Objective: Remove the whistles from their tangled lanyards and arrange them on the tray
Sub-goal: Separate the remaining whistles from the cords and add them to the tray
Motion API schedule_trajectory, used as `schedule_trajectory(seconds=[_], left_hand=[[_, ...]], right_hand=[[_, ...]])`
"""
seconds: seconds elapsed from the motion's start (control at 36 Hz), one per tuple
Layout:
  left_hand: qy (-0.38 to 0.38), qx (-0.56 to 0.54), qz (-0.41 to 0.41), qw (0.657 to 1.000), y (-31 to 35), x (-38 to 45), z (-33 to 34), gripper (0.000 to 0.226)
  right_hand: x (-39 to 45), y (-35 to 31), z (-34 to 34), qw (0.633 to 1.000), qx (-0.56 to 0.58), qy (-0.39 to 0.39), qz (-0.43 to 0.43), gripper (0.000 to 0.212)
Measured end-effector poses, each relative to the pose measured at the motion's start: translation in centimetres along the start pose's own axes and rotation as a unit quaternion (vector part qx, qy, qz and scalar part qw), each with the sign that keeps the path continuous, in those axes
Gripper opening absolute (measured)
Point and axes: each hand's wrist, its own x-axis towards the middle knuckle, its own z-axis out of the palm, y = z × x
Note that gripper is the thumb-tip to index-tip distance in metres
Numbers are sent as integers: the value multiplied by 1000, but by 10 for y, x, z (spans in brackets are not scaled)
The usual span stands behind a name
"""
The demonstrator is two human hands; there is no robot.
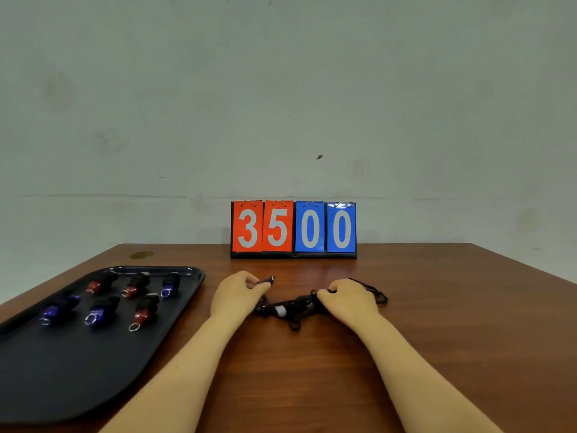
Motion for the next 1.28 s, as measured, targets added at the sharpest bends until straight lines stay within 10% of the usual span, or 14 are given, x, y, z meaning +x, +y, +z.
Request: schedule_trajectory(seconds=[0.22,0.39,0.5,0.58,0.64,0.78,0.83,1.08,1.28], left_hand=[[-61,-468,3,882,41,-16,-18,29],[-113,-613,10,782,52,-24,-19,24],[-66,-713,-6,698,49,-19,-26,26],[24,-713,1,701,40,-11,-31,32],[76,-696,-9,714,32,-6,-33,35],[173,-619,-70,763,17,-1,-28,37],[193,-593,-89,777,11,1,-26,37],[158,-201,-83,963,-9,3,-15,25],[45,16,-54,997,-9,2,-8,47]], right_hand=[[-3,-8,-10,975,188,87,-82,39],[-21,-36,3,956,194,-35,-218,21],[-21,-36,-2,955,250,-45,-153,24],[-16,-32,-11,930,351,-24,-103,24],[-13,-31,-19,878,473,4,-76,31],[-10,-23,-41,604,796,-11,-39,24],[-8,-18,-49,561,827,-1,-32,20],[-9,-16,-45,757,651,22,-50,23],[-18,-22,-37,873,475,-6,-112,28]])
